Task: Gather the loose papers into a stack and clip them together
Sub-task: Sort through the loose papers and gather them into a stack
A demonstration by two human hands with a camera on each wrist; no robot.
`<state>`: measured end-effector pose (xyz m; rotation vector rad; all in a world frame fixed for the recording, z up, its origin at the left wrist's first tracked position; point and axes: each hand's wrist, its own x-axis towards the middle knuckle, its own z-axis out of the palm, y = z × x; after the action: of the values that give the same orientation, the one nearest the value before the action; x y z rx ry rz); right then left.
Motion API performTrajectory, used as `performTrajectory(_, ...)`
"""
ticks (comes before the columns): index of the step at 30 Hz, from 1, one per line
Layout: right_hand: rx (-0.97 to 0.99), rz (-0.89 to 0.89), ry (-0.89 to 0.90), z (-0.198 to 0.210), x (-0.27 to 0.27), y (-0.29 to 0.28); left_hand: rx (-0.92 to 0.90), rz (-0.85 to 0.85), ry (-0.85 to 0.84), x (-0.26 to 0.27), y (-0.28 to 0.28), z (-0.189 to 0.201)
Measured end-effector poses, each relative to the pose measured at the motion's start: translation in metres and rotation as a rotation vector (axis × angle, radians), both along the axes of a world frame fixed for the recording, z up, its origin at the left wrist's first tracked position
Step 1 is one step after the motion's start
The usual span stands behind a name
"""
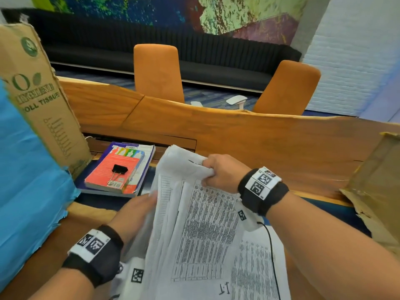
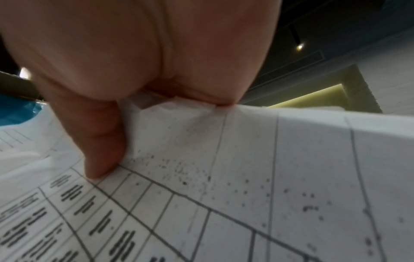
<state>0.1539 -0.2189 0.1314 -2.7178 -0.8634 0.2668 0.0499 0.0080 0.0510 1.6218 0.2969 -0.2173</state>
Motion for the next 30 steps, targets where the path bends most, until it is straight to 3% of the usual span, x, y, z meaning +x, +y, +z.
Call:
performTrajectory(2, -0.015, -0.009, 0.010, -0.006, 0.001, 0.000, -0.142, 0.018, 0.054, -0.003, 0.005, -0.006)
performTrajectory(3, -0.016, -0.017, 0.012, -0.009, 0.001, 0.000, -0.118, -0.050, 0.030, -0.004, 0.009, -0.011)
performTrajectory(6, 0.016, -0.050, 0.027, -0.015, 0.002, -0.001, 0.155, -0.162, 0.018, -0.008, 0.010, -0.027)
performTrajectory(8, 0.037, -0.053, 0.035, -0.016, 0.002, 0.001, 0.344, -0.084, 0.000, -0.009, 0.001, -0.039)
performTrajectory(10, 0.044, -0.042, 0.037, -0.017, 0.001, 0.005, 0.411, 0.057, -0.047, -0.009, -0.009, -0.047)
performTrajectory(13, 0.090, -0.057, 0.041, -0.018, -0.001, 0.011, 0.366, 0.167, -0.083, -0.008, -0.019, -0.053)
performTrajectory(20, 0.180, -0.091, 0.024, -0.032, -0.007, 0.011, 0.172, 0.138, 0.012, -0.005, -0.011, -0.063)
performTrajectory(24, 0.287, -0.205, 0.037, -0.053, -0.008, -0.026, 0.154, 0.125, 0.091, -0.013, 0.006, -0.074)
performTrajectory(27, 0.085, -0.375, 0.138, -0.085, -0.007, -0.077, 0.142, 0.167, 0.143, -0.024, 0.023, -0.092)
performTrajectory(30, -0.239, -0.379, 0.318, -0.128, -0.026, -0.103, 0.104, 0.221, 0.249, -0.032, 0.039, -0.118)
